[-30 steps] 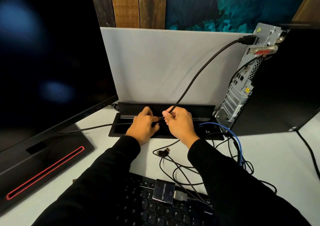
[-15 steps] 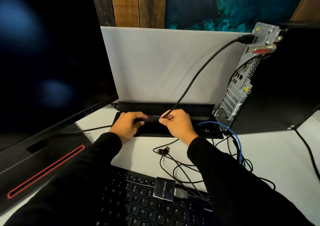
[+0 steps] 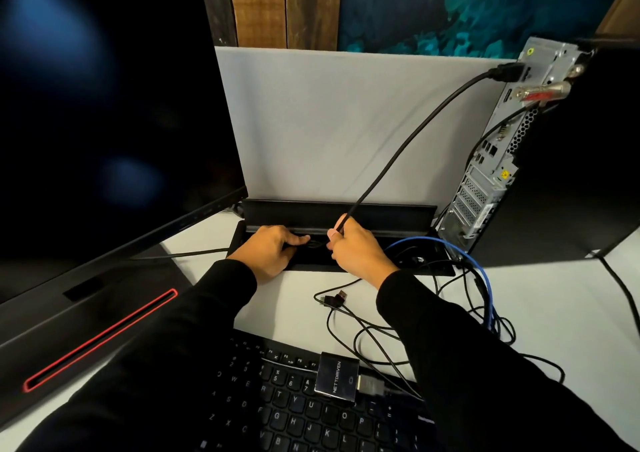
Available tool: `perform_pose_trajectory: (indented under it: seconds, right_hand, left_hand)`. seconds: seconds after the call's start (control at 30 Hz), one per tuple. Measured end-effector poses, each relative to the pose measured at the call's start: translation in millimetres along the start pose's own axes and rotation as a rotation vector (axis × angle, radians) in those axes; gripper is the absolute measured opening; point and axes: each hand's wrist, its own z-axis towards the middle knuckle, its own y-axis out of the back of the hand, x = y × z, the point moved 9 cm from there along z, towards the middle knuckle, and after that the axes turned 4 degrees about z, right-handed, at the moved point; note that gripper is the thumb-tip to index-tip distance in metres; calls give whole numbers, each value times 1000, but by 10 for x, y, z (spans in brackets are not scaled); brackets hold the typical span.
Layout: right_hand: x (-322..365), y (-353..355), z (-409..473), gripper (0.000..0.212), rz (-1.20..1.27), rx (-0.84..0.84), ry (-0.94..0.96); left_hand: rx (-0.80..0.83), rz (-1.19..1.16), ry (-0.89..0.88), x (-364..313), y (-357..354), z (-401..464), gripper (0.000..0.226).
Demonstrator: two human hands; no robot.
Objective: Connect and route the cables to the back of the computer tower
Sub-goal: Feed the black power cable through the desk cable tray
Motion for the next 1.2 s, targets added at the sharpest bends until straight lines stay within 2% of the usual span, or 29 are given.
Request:
perform_pose_trajectory:
  seconds: [0.13, 0.3, 0.37, 0.43, 0.47, 0.57, 0.6, 0.73, 0.9, 0.97, 1.07, 1.2]
  right_hand:
    - [23, 65, 31, 17, -4, 52, -41]
    - [113, 110, -59, 25, -99, -21, 115]
    - [126, 92, -24, 33, -140, -37, 124]
    - [115, 84, 36, 29, -145, -23, 104]
    - [94, 72, 70, 26, -130, -13, 87]
    - [-15, 0, 156, 27, -85, 35, 22]
    - [-46, -31, 180, 28, -66, 57, 4]
    - [-161, -44, 226, 32, 27, 133, -113]
    - [-122, -46, 138, 20, 129, 228, -199]
    - [-104, -46, 94, 15, 142, 259, -217]
    - [-59, -82, 90, 28, 154, 309, -198]
    - [13, -82, 44, 36, 138, 321, -127]
  left_hand:
    - [53, 23, -21, 48, 20, -94, 48]
    - [-14, -15, -31, -2, 77, -84, 51]
    - [-17, -16, -19, 23, 84, -88, 51]
    - [-41, -21, -9, 64, 153, -103, 52]
    - [-55, -23, -3, 95, 204, -119, 49]
    - [-62, 49, 36, 204, 284, -168, 17]
    - [-56, 74, 37, 217, 268, -181, 14]
    - [-54, 24, 29, 197, 209, -149, 16]
    - [-13, 7, 52, 218, 214, -115, 20]
    - [-2, 25, 41, 177, 188, -114, 28]
    - [18, 5, 15, 71, 112, -121, 51]
    - [16, 73, 16, -52, 37, -101, 40]
